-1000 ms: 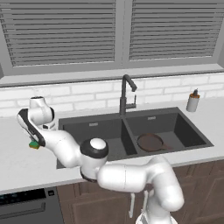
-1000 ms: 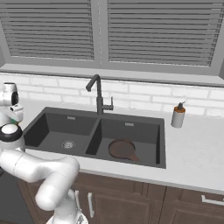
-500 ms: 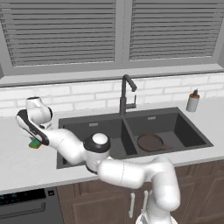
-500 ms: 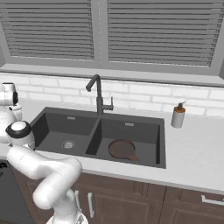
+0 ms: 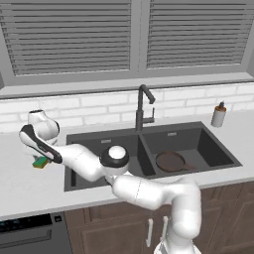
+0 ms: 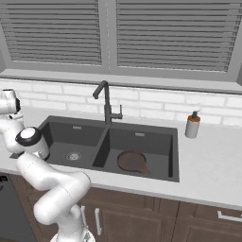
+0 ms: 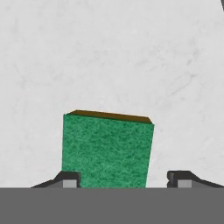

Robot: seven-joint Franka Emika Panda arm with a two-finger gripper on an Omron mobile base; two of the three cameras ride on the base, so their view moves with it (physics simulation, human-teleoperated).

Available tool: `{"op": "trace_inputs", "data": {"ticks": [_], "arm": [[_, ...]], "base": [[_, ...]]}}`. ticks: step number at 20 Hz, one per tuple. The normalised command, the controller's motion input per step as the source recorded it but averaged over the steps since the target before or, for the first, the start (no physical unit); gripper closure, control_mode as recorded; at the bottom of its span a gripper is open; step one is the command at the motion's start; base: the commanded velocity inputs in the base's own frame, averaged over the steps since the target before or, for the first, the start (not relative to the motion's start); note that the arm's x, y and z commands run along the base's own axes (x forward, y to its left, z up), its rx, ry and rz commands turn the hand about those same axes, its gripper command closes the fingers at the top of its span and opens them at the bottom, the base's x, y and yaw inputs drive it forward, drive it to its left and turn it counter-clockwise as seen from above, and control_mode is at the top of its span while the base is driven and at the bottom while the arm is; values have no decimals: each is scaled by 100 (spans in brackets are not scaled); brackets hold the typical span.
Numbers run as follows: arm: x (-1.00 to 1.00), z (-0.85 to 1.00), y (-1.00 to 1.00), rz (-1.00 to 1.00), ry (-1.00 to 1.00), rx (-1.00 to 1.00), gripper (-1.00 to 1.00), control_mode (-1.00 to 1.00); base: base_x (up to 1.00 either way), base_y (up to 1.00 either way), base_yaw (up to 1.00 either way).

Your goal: Pick the pan and sponge and place them into the sink. Then turn on the water.

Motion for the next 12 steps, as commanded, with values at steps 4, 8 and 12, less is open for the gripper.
{"op": "trace_inputs", "data": {"ticks": [4,8,12], "arm": [[0,-64,0,0,2,0,-100,-100],[0,-67,1,0,2,0,-100,-100],[0,-79,0,0,2,0,-100,-100]], "base": [[0,0,0],[0,0,0],[0,0,0]]}}
